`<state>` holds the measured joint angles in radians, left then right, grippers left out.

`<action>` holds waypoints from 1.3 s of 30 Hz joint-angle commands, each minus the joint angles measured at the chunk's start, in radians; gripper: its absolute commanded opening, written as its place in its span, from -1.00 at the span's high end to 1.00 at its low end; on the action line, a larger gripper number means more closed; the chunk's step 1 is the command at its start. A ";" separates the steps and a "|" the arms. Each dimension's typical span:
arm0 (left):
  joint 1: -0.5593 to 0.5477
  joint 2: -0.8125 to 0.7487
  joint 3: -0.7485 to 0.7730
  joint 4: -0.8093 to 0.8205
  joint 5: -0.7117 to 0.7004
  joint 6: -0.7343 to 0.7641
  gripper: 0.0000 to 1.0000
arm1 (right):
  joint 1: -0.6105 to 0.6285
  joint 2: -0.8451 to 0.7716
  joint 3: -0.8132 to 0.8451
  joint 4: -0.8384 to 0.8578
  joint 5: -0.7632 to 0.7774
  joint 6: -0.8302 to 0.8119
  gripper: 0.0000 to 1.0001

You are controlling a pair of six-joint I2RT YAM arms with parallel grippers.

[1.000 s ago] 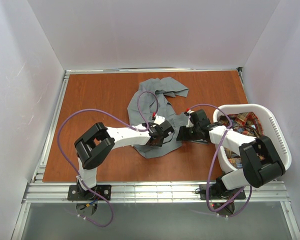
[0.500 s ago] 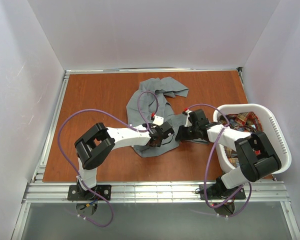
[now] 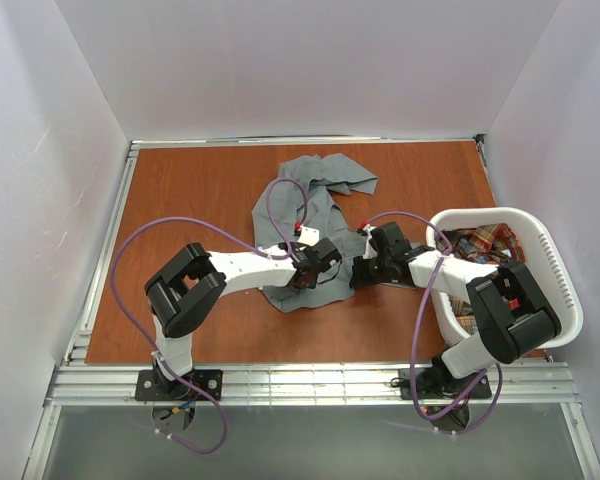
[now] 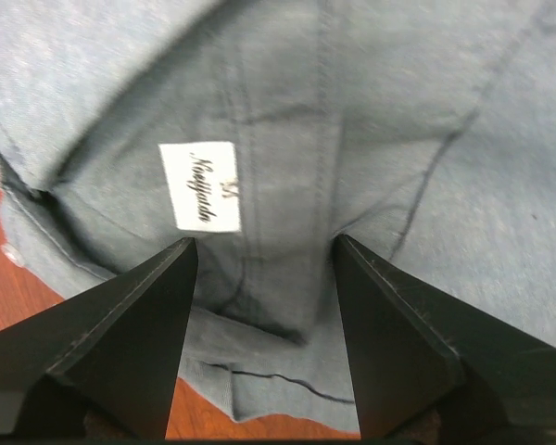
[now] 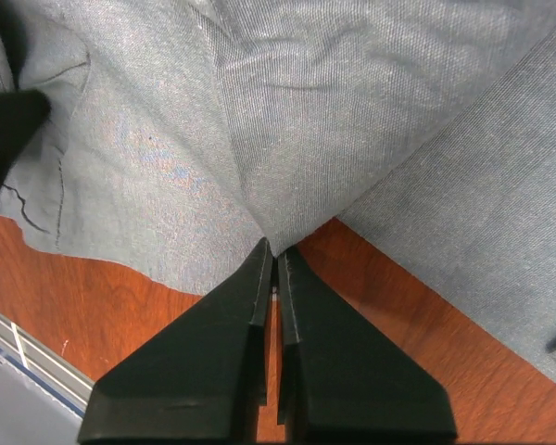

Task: Fold and stack the long sleeve shirts
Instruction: Flatten the shirt out

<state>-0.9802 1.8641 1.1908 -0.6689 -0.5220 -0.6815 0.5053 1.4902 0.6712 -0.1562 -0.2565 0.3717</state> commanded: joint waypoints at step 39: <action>0.587 -0.275 0.423 0.144 0.376 0.226 1.00 | 0.015 -0.306 0.553 -0.454 0.222 -0.181 0.97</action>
<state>-0.4480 1.6073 1.4723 -0.5652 -0.2764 -0.4892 0.5064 1.2522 1.1091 -0.5297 -0.0288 0.2546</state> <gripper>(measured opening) 0.007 0.017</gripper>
